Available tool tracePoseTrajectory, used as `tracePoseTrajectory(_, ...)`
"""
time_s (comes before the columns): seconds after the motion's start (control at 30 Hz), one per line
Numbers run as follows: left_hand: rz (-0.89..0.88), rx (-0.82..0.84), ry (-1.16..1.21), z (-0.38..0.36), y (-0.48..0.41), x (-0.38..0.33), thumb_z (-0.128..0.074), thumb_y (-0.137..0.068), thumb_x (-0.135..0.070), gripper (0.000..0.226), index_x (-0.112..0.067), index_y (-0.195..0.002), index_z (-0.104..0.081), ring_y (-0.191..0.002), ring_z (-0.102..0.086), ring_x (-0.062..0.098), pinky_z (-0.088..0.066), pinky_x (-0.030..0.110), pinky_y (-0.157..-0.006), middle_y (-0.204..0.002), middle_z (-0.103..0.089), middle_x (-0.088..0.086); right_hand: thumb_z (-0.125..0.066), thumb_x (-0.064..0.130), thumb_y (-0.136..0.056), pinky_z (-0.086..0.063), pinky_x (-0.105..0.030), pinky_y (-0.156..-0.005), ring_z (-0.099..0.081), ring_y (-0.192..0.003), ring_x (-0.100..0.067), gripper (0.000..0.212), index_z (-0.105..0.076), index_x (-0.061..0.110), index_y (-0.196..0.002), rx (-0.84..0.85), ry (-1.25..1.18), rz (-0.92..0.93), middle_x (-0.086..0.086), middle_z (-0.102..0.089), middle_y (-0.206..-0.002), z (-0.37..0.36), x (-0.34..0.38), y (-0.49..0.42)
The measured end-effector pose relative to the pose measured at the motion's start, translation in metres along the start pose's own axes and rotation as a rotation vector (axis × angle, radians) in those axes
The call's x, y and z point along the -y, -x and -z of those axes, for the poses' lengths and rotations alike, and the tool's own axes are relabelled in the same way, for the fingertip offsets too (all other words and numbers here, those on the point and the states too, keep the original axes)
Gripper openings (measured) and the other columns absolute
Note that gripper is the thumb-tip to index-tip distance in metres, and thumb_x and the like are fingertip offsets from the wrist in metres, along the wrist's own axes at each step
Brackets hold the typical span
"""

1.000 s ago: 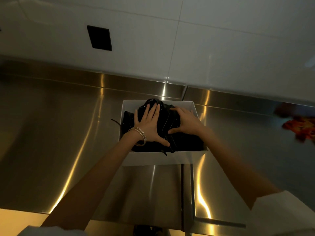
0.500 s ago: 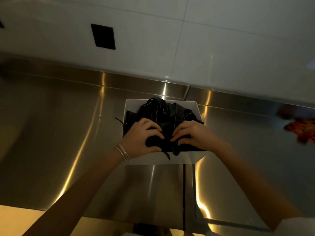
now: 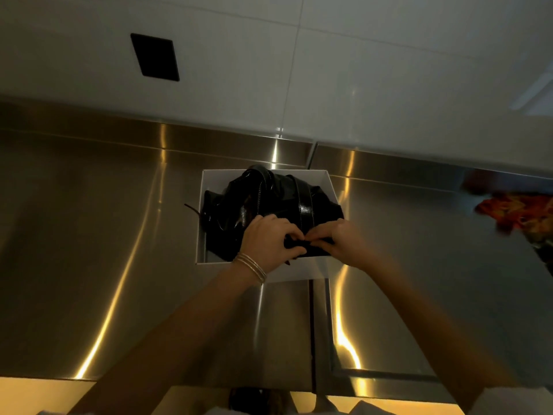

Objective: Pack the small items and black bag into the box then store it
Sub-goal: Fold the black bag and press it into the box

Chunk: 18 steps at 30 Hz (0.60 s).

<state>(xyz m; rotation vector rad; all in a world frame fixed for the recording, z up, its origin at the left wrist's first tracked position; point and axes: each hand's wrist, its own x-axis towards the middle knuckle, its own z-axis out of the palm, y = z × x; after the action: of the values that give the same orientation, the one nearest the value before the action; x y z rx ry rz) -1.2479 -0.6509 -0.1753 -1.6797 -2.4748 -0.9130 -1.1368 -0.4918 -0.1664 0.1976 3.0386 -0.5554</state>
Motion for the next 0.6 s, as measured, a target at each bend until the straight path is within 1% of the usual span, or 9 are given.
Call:
tracePoseTrajectory(0.07,0.053,0.098,-0.015,0.008,-0.003,0.008,-0.072,-0.074,-0.041,0.027,-0.027,-0.097,-0.071,-0.085,-0.060,0.014,-0.036,0.026,-0.077,-0.089,-0.071,-0.006,-0.054,0.014,-0.092,-0.042,-0.030,-0.101,-0.058,-0.115,-0.014,0.029,-0.061,0.020,-0.120,0.044,0.032,-0.007,0.002,-0.064,-0.123,-0.001,0.003,0.003)
tracePoseTrajectory(0.13,0.155,0.244,0.011,0.017,-0.003,0.024,-0.073,-0.074,-0.037,0.026,-0.029,-0.098,-0.071,-0.085,-0.062,0.008,-0.039,0.019,-0.077,-0.092,-0.072,-0.008,-0.049,0.017,-0.094,-0.038,-0.028,-0.104,-0.053,-0.121,-0.011,0.032,-0.057,0.023,-0.125,0.087,0.043,-0.023,0.005,-0.060,-0.130,-0.007,0.010,0.000)
tracePoseTrajectory(0.2,0.235,0.394,-0.016,0.023,0.000,0.036,-0.075,-0.074,-0.030,0.021,-0.030,-0.095,-0.072,-0.084,-0.063,0.007,-0.044,0.018,-0.076,-0.093,-0.072,-0.009,-0.048,0.019,-0.095,-0.041,-0.032,-0.104,-0.054,-0.120,-0.011,0.031,-0.058,0.025,-0.124,0.136,-0.004,-0.033,0.005,-0.061,-0.128,-0.016,0.019,-0.008)
tracePoseTrajectory(0.23,0.243,0.463,-0.095,0.024,0.002,0.038,-0.072,-0.077,-0.027,0.017,-0.032,-0.093,-0.073,-0.086,-0.063,0.008,-0.046,0.020,-0.077,-0.094,-0.072,-0.010,-0.047,0.019,-0.095,-0.043,-0.035,-0.103,-0.055,-0.118,-0.012,0.031,-0.059,0.026,-0.123,0.176,-0.008,-0.044,0.005,-0.062,-0.127,-0.019,0.022,-0.013)
tracePoseTrajectory(0.3,0.264,0.517,-0.208,0.025,0.006,0.039,-0.064,-0.082,-0.021,0.017,-0.034,-0.090,-0.073,-0.091,-0.063,0.012,-0.047,0.023,-0.080,-0.097,-0.071,-0.011,-0.047,0.018,-0.095,-0.044,-0.035,-0.102,-0.057,-0.117,-0.014,0.030,-0.060,0.026,-0.121,0.250,-0.003,-0.068,0.004,-0.063,-0.125,-0.018,0.024,-0.020)
tracePoseTrajectory(0.37,0.314,0.496,-0.124,0.031,0.008,0.042,-0.067,-0.081,-0.021,0.016,-0.032,-0.090,-0.074,-0.090,-0.063,0.012,-0.050,0.025,-0.080,-0.096,-0.071,-0.010,-0.050,0.012,-0.094,-0.043,-0.027,-0.102,-0.058,-0.115,-0.014,0.029,-0.062,0.019,-0.119,0.254,-0.099,-0.063,-0.001,-0.065,-0.122,-0.010,0.023,-0.021)
tracePoseTrajectory(0.47,0.309,0.389,0.009,0.053,0.021,0.048,-0.069,-0.080,-0.017,0.016,-0.027,-0.093,-0.074,-0.088,-0.063,0.009,-0.048,0.020,-0.080,-0.094,-0.071,-0.007,-0.056,0.006,-0.089,-0.042,-0.005,-0.089,-0.063,-0.100,-0.007,0.025,-0.065,0.007,-0.112,0.080,-0.348,-0.040,-0.007,-0.070,-0.109,0.008,0.023,-0.015)
tracePoseTrajectory(0.53,0.281,0.220,0.062,0.071,0.033,0.052,-0.069,-0.080,-0.011,0.018,-0.024,-0.091,-0.074,-0.084,-0.062,0.007,-0.045,0.014,-0.076,-0.093,-0.070,-0.008,-0.059,0.006,-0.088,-0.039,0.003,-0.081,-0.059,-0.093,-0.001,0.023,-0.066,0.009,-0.110,-0.101,-0.363,-0.039,-0.006,-0.070,-0.106,0.018,0.024,-0.014)
tracePoseTrajectory(0.6,0.291,-0.038,0.090,0.088,0.043,0.065,-0.069,-0.076,-0.001,0.021,-0.018,-0.086,-0.074,-0.078,-0.059,0.008,-0.040,0.010,-0.069,-0.088,-0.068,-0.006,-0.061,0.007,-0.086,-0.038,0.003,-0.082,-0.057,-0.096,-0.002,0.024,-0.067,0.012,-0.109,-0.228,-0.319,-0.024,-0.005,-0.069,-0.109,0.026,0.026,-0.020)
